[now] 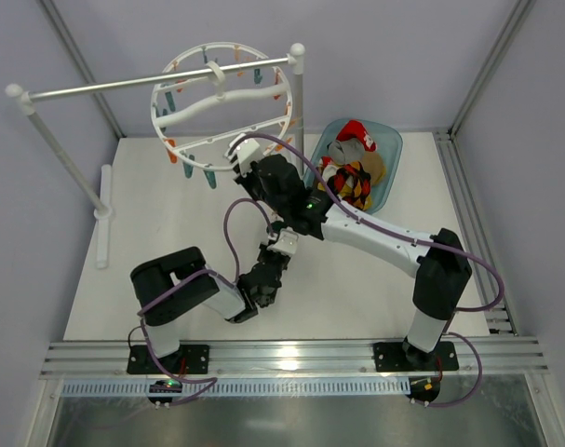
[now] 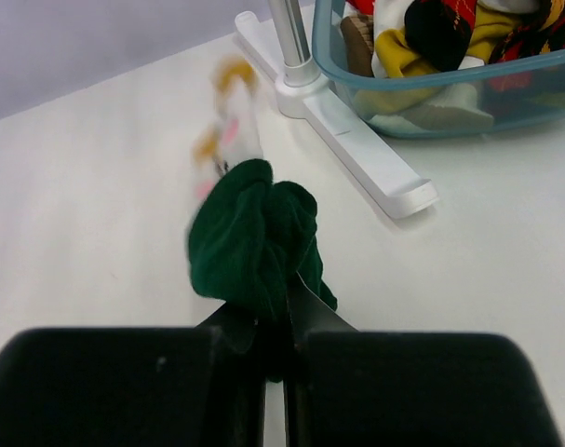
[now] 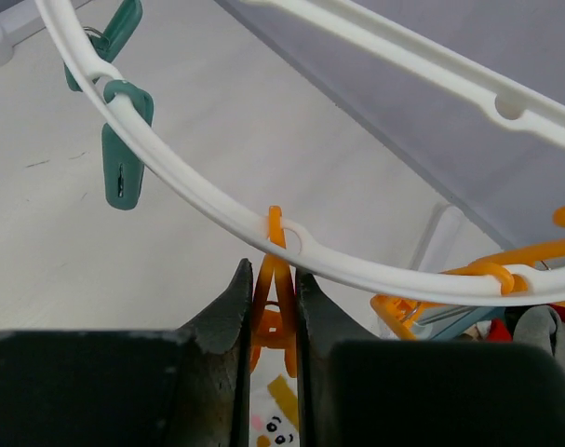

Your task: Remove the socks clipped to the hanger

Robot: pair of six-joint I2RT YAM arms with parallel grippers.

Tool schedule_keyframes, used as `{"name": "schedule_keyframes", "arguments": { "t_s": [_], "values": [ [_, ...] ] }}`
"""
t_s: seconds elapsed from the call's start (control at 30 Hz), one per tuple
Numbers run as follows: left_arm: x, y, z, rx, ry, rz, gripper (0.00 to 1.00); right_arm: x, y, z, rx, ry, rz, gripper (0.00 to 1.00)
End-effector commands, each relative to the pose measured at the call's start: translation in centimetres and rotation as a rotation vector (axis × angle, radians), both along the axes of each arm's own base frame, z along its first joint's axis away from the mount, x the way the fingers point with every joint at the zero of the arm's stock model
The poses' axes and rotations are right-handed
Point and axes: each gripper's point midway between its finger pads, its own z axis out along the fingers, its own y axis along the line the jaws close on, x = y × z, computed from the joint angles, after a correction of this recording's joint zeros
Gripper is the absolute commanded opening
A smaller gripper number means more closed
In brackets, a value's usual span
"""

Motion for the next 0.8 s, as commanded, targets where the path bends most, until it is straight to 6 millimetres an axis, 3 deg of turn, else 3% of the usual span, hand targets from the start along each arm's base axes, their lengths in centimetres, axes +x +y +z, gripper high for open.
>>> {"name": "schedule_keyframes", "arguments": {
  "t_s": [0.0, 0.1, 0.13, 0.17, 0.2, 0.27, 0.37, 0.43, 0.53, 0.67, 0.7, 0.73, 0.77],
  "values": [
    [0.1, -0.7, 4.6, -0.207, -0.114, -0.002, 0.0, 0.1, 0.0, 2.0, 0.024, -0.036, -0.02, 0.04],
    [0.2, -0.6, 4.5, -0.201, -0.114, 0.001, 0.0, 0.1, -0.3, 2.1, 0.027, -0.035, -0.028, 0.05],
    [0.2, -0.7, 4.5, -0.201, -0.114, 0.001, 0.0, 0.0, -0.3, 1.9, 0.024, -0.032, -0.03, 0.12],
    [0.2, -0.6, 4.4, -0.197, -0.112, 0.004, 0.0, 0.0, -0.5, 2.0, 0.028, -0.032, -0.032, 0.4],
    [0.2, -0.6, 4.4, -0.195, -0.113, 0.004, 0.0, 0.0, -0.5, 2.9, 0.054, -0.051, -0.032, 0.52],
    [0.2, -0.5, 4.3, -0.191, -0.111, 0.008, 0.0, -0.4, -1.1, 2.6, 0.051, -0.051, -0.041, 0.69],
    [0.2, -0.5, 4.2, -0.189, -0.111, 0.009, 0.0, -1.0, -2.2, 4.0, 0.082, -0.075, -0.052, 0.77],
    [0.2, -0.4, 4.1, -0.188, -0.109, 0.012, 0.0, -1.2, -3.2, 3.6, 0.08, -0.08, -0.077, 0.87],
    [0.3, -0.6, 3.9, -0.183, -0.106, 0.012, 0.0, -1.9, -5.1, 4.4, 0.102, -0.103, -0.111, 0.9],
    [-0.1, -1.6, 3.8, -0.19, -0.103, -0.055, 0.0, -2.5, -9.0, 5.4, 0.128, -0.153, -0.219, 1.0],
    [-0.3, -2.0, 3.7, -0.195, -0.101, -0.086, 0.0, -2.8, -10.0, 4.6, 0.116, -0.155, -0.235, 1.0],
    [-0.8, -3.0, 4.2, -0.226, -0.102, -0.152, 0.0, -3.2, -11.2, 6.1, 0.157, -0.184, -0.255, 1.0],
    [-1.2, -3.5, 4.3, -0.229, -0.098, -0.198, 0.0, -3.2, -12.5, 6.4, 0.169, -0.194, -0.281, 1.0]
  ]
}}
